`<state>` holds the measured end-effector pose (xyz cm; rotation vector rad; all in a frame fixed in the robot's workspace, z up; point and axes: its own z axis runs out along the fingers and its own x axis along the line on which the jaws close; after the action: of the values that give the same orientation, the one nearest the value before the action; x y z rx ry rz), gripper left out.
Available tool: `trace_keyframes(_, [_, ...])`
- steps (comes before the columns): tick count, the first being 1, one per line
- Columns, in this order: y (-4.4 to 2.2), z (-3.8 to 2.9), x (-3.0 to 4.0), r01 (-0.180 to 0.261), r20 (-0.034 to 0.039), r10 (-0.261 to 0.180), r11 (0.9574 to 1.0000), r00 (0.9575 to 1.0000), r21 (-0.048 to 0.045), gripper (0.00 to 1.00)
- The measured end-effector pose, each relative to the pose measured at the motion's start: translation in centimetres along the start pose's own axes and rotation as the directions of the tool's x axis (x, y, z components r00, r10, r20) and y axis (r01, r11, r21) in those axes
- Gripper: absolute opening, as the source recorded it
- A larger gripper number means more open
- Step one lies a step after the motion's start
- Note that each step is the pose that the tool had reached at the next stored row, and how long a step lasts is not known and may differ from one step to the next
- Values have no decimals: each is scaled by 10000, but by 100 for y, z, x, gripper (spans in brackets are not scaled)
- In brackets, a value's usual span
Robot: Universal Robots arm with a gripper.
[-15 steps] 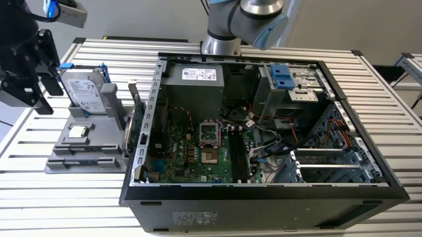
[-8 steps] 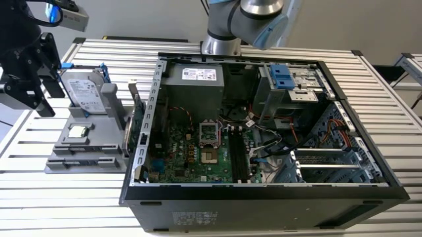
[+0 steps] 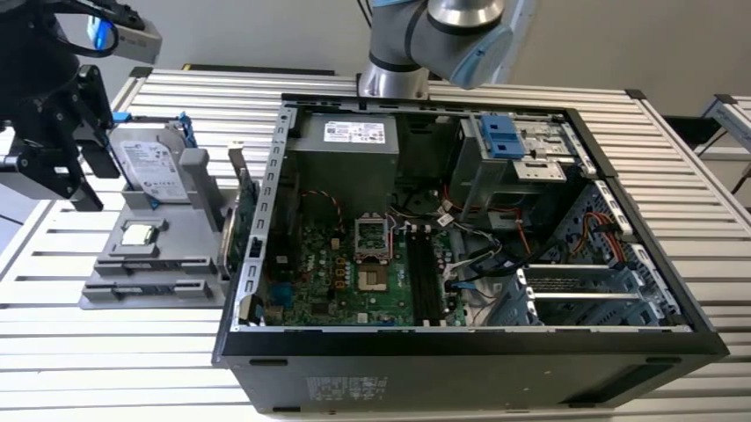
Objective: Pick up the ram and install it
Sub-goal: 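Pick up the ram and move it above insertion slot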
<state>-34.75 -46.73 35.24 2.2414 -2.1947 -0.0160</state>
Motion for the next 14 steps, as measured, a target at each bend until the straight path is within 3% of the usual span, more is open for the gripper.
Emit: trace_keyframes(14, [-2,158,0,68,-2,-68,10000,10000,48,100])
